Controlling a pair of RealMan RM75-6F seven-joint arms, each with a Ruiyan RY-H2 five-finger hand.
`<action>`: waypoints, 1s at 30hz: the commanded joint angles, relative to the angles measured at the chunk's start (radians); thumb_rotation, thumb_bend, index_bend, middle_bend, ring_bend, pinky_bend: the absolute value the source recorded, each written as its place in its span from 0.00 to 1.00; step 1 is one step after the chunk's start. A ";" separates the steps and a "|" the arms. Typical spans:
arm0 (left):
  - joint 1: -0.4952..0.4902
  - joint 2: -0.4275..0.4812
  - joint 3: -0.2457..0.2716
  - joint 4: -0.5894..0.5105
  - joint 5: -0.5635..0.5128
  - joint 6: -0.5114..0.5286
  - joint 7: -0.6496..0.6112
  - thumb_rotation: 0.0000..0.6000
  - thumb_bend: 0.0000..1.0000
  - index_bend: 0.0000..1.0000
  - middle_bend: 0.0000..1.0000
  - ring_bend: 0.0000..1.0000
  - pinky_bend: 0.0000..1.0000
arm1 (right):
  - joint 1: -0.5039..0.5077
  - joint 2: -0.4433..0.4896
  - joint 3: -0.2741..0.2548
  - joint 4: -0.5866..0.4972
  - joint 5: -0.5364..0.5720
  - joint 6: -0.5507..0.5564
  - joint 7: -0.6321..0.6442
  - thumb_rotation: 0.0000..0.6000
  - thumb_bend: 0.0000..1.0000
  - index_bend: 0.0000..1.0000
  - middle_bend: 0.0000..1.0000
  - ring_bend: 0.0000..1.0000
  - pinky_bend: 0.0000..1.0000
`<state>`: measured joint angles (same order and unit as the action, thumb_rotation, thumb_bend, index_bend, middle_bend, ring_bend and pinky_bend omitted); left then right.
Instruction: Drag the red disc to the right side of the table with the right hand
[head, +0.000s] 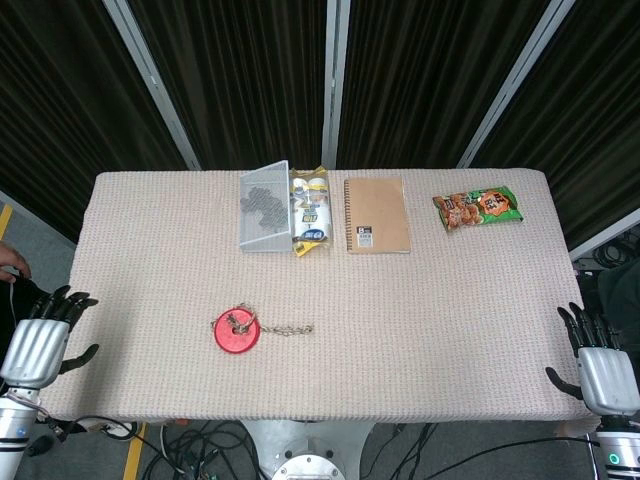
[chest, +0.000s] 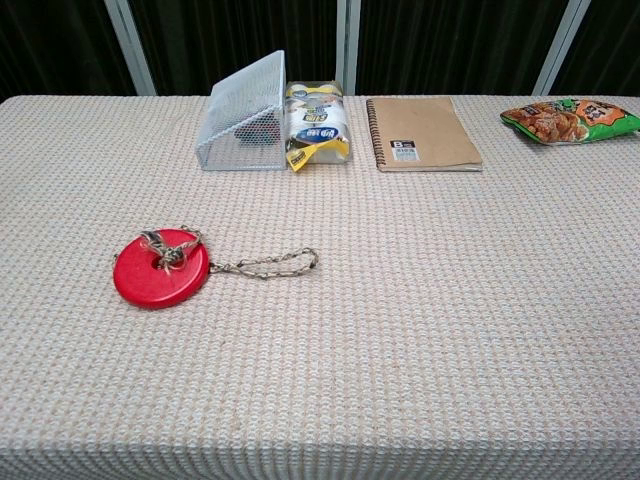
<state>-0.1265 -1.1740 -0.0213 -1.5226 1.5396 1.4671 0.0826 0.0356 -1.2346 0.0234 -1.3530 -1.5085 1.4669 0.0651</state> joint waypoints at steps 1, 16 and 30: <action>0.000 0.000 -0.001 -0.001 0.000 0.002 0.000 1.00 0.18 0.26 0.19 0.09 0.18 | 0.000 -0.001 0.000 0.000 -0.001 0.001 0.000 1.00 0.12 0.00 0.00 0.00 0.00; 0.002 -0.006 0.000 0.003 -0.003 0.004 0.004 1.00 0.19 0.26 0.19 0.09 0.18 | 0.010 0.034 -0.010 -0.054 -0.017 -0.017 -0.026 1.00 0.16 0.00 0.00 0.00 0.00; 0.001 -0.019 0.000 0.033 -0.014 -0.008 -0.013 1.00 0.19 0.26 0.19 0.09 0.18 | 0.186 0.084 0.028 -0.167 -0.083 -0.192 -0.120 1.00 0.21 0.00 0.04 0.00 0.00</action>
<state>-0.1251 -1.1923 -0.0206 -1.4898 1.5263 1.4592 0.0706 0.1747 -1.1653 0.0356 -1.4810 -1.5689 1.3199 -0.0300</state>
